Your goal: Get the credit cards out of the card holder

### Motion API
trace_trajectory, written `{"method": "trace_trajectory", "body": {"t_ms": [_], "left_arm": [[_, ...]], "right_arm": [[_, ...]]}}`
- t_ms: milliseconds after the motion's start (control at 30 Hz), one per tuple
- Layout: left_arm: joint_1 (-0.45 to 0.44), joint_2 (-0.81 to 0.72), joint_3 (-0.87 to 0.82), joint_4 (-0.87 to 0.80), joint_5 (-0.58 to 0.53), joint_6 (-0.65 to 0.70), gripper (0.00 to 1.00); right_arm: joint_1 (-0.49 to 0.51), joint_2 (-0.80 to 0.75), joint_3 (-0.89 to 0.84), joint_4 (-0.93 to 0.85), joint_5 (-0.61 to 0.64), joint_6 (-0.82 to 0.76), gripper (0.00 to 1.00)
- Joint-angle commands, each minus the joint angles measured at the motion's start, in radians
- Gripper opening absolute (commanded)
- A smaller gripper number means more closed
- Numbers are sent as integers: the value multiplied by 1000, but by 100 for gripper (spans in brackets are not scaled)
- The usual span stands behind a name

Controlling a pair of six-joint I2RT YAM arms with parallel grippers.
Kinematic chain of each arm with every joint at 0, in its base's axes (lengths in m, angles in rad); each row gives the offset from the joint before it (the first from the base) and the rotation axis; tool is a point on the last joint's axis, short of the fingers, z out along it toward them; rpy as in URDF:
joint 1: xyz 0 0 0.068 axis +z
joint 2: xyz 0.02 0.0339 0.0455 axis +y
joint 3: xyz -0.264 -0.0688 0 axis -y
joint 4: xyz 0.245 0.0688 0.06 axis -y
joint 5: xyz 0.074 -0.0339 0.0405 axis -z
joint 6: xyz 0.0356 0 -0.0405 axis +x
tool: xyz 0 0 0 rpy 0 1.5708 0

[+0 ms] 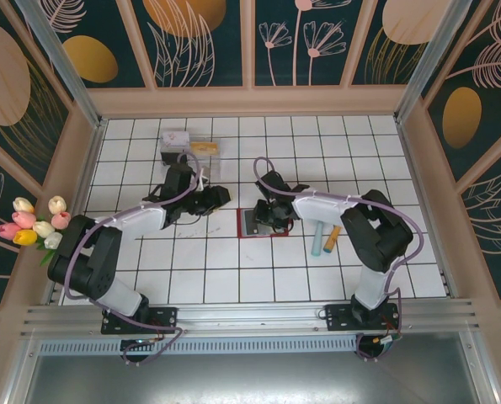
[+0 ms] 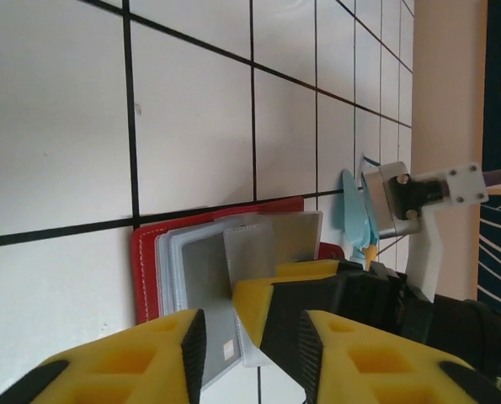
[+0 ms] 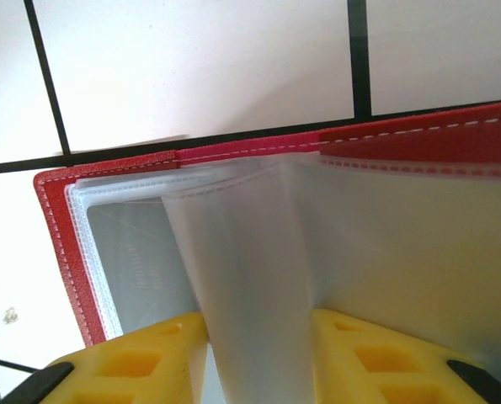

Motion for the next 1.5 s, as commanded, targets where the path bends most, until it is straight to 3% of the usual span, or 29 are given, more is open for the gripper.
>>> {"method": "trace_trajectory", "body": {"t_ms": [0, 267, 333, 500, 667, 933, 1233, 1467], "left_arm": [[-19, 15, 2, 14, -39, -50, 28], [-123, 91, 3, 91, -36, -118, 14], [-138, 116, 14, 74, -47, -107, 6], [-162, 194, 53, 59, -35, -87, 1], [-190, 253, 97, 53, -29, -81, 0], [-192, 287, 109, -99, -154, -31, 0], [-193, 287, 96, -116, -159, -22, 0], [-193, 289, 131, -164, -160, 29, 0]], "right_arm": [[-11, -56, -39, 62, -27, 11, 37], [-15, -58, -45, 67, -18, 15, 37], [-15, -58, -44, 65, -11, 15, 37], [-14, -52, -39, 40, 20, 16, 37], [-7, -35, -16, -9, 66, 12, 36], [-7, -30, 11, -65, 120, 25, 36], [-6, -8, 73, -264, 322, 68, 38], [-21, -54, 122, -327, 393, 113, 40]]}}
